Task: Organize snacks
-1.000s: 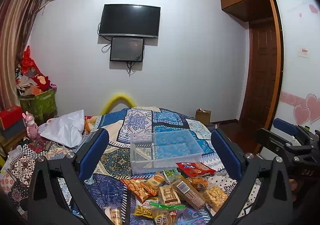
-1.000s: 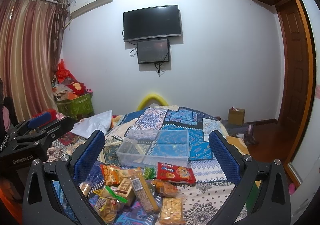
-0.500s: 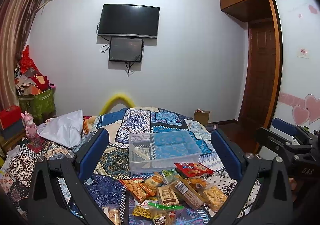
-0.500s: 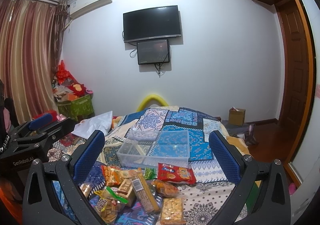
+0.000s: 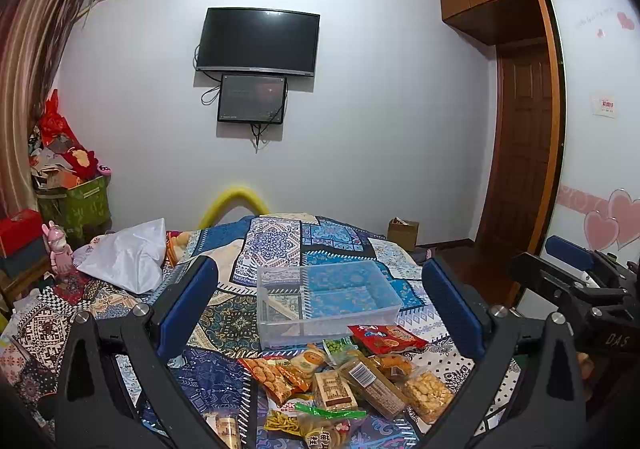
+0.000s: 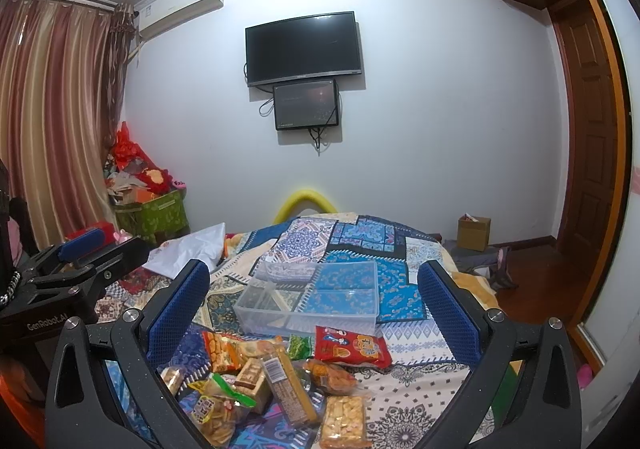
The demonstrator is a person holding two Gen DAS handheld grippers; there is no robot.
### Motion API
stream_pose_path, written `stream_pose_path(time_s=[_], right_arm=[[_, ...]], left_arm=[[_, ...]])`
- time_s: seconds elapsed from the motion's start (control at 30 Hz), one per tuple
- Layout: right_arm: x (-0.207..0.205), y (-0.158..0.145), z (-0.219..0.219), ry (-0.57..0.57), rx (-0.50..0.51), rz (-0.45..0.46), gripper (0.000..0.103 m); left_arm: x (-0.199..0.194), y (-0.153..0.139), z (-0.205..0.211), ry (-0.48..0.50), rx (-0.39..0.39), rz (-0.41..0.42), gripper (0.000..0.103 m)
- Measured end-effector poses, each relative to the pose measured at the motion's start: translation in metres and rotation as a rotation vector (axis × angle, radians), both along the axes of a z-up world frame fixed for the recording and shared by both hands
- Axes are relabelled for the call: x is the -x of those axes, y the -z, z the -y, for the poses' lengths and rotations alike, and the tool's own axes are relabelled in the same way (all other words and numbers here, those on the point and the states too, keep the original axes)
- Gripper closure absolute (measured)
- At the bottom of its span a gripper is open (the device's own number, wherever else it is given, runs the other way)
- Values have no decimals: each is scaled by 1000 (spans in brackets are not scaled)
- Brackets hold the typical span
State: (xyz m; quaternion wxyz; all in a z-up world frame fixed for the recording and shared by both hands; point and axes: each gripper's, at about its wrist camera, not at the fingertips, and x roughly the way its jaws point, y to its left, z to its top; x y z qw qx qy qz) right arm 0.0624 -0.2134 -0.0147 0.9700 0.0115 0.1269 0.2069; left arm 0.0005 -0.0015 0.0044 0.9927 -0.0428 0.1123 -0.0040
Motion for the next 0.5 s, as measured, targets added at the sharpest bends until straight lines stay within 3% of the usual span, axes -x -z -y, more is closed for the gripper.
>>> stream_pose_path(time_s=[0.5], right_arm=[[2,3,-3,-4,-2,-5,0]], left_arm=[[0,4,-3,-1,5,-4,0]])
